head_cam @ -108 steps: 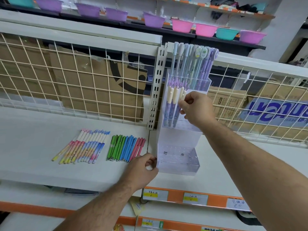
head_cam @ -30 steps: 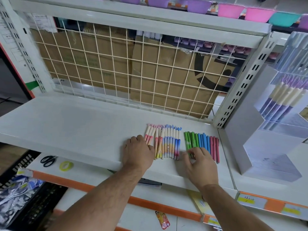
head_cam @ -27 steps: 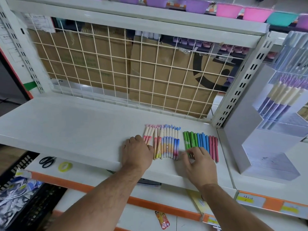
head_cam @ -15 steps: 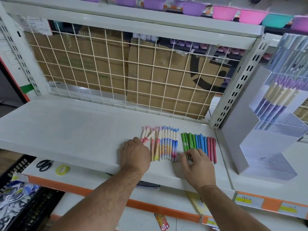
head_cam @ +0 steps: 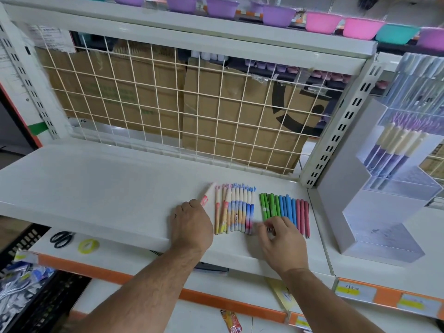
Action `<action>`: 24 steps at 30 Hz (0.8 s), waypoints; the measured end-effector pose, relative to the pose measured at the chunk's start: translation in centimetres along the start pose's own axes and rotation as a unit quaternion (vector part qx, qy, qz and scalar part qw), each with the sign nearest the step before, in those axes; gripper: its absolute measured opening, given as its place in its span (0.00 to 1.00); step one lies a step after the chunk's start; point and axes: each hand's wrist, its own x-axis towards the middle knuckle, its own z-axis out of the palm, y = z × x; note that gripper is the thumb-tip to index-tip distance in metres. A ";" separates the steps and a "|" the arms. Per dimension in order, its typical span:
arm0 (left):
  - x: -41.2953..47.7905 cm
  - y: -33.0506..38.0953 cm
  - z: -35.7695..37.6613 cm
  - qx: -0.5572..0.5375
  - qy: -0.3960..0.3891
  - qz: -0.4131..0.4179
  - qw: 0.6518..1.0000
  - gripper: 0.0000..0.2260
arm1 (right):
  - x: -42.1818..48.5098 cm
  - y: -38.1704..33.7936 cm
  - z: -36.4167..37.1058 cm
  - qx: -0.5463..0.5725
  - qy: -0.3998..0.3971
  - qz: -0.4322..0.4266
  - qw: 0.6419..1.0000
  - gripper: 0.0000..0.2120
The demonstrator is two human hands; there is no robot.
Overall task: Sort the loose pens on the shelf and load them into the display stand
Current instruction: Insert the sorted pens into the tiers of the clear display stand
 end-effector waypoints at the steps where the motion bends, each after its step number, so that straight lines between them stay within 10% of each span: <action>1: 0.1 -0.1 0.0 -0.008 0.006 0.000 1.000 0.10 | 0.0 -0.1 0.0 0.002 -0.001 0.003 1.000 0.08; 12: -2.0 4.3 -3.5 -0.457 -0.044 0.016 0.888 0.07 | 1.0 -2.3 -2.6 0.074 0.019 0.041 0.996 0.08; 24: -6.8 14.3 -2.5 -0.548 -0.223 0.074 0.803 0.09 | 3.1 -0.9 -11.2 0.252 0.007 0.120 0.960 0.11</action>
